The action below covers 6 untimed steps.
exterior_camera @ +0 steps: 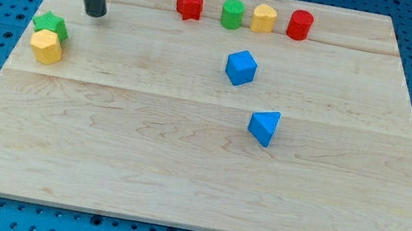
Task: Push the red star towards the green circle
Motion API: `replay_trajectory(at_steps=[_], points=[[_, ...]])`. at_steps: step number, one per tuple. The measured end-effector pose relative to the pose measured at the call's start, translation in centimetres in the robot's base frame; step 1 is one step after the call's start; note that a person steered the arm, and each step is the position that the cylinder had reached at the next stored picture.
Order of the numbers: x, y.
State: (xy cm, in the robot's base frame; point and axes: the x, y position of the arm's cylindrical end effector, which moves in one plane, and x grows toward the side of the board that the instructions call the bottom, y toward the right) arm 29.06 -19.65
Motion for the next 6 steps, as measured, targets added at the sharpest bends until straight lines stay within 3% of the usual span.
replay_trajectory(at_steps=[1, 2, 3, 4, 6], points=[[-5.4, 0.3], [-7.6, 5.3], [-7.7, 15.3], [-9.6, 19.3], [-8.8, 22.7]])
